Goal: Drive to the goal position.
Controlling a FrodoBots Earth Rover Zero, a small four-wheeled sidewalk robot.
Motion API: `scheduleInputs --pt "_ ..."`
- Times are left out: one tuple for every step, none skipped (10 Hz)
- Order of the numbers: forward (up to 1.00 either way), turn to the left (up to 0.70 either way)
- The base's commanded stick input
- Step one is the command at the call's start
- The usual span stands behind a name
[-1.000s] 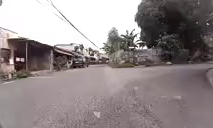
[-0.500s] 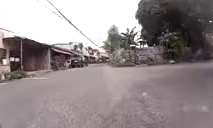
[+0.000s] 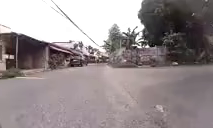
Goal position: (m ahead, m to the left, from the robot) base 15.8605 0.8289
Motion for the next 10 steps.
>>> scheduleInputs --pt "1.00 0.00" --pt "1.00 0.00" --pt "1.00 0.00" --pt "1.00 0.00" --pt "1.00 0.18" --pt "1.00 0.38" --pt "1.00 0.11" --pt "1.00 0.00" --pt "1.00 0.00" --pt "1.00 0.00"
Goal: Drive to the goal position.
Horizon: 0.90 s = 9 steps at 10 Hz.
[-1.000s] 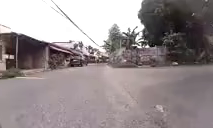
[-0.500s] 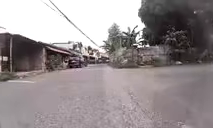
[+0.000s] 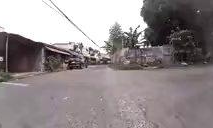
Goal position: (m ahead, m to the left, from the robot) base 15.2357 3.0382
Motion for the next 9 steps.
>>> scheduleInputs --pt "1.00 0.00" --pt "1.00 0.00" --pt "1.00 0.00" --pt "1.00 0.00" --pt "1.00 0.00" --pt "1.00 0.00" --pt "1.00 0.00" --pt "1.00 0.00" --pt "1.00 0.00"
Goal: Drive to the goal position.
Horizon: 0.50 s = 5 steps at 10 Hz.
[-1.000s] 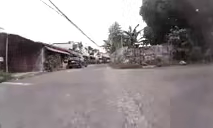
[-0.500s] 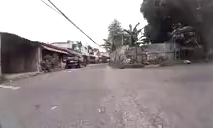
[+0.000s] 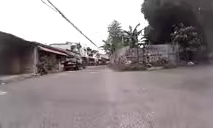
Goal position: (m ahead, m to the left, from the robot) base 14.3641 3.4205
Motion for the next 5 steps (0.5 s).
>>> scheduleInputs --pt "1.00 0.00" --pt "1.00 0.00" --pt "1.00 0.00" --pt "1.00 0.00" --pt "1.00 0.00"
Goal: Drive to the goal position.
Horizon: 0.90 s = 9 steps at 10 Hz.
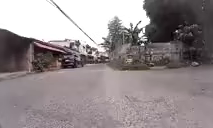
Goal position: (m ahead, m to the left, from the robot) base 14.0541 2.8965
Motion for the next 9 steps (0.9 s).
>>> scheduleInputs --pt "1.00 0.00" --pt "1.00 0.20" --pt "1.00 0.36" --pt "1.00 0.15" --pt "1.00 0.04" --pt "1.00 0.00" --pt "1.00 0.00" --pt "1.00 0.00" --pt "1.00 0.00"
